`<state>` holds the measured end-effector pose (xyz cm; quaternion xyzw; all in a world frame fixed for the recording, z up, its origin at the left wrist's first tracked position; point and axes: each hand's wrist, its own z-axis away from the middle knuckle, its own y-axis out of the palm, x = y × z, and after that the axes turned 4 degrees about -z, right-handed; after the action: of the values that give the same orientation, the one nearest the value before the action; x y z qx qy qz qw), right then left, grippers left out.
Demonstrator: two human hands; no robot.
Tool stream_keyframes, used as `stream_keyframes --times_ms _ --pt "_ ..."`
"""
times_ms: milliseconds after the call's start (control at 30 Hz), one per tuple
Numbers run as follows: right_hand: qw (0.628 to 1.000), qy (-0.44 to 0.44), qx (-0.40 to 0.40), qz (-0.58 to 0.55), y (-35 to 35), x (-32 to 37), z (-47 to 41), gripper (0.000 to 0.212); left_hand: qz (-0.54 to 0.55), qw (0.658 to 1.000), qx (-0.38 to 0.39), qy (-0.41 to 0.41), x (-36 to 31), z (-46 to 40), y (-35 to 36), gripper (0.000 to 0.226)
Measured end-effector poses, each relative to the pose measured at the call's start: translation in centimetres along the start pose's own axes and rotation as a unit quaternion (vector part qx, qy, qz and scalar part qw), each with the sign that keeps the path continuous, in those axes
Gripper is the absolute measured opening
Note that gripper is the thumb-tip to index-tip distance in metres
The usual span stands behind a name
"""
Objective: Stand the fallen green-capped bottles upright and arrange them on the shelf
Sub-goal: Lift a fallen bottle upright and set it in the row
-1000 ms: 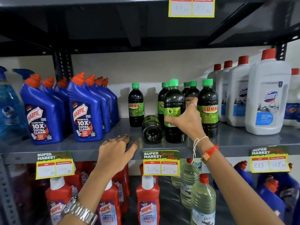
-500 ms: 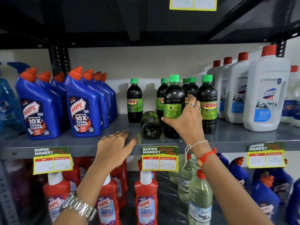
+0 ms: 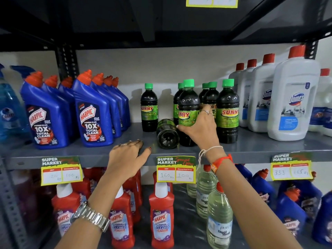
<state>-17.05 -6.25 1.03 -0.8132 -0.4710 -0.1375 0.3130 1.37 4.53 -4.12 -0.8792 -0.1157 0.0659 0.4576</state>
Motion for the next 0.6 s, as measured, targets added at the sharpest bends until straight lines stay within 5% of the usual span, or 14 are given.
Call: stream_keyframes --times_ms 233,367,467,600 --pt "0.961 0.156 0.112 -0.198 -0.9 -1.4 -1.9 0.066 0.002 1.000 -0.002 -0.002 -0.1 0.1 -0.1 0.056" --pt "0.943 0.174 0.143 -0.246 -1.2 -1.6 -1.9 0.071 0.002 1.000 -0.003 0.000 -0.1 0.1 -0.1 0.054" --pt "0.968 0.122 0.098 -0.196 -1.9 -0.8 -1.2 0.061 0.000 1.000 -0.001 0.000 -0.1 0.1 -0.2 0.053" --pt "0.990 -0.015 -0.063 -0.125 -2.8 1.8 0.2 0.080 -0.008 0.999 0.046 -0.003 0.0 -0.1 -0.5 0.059"
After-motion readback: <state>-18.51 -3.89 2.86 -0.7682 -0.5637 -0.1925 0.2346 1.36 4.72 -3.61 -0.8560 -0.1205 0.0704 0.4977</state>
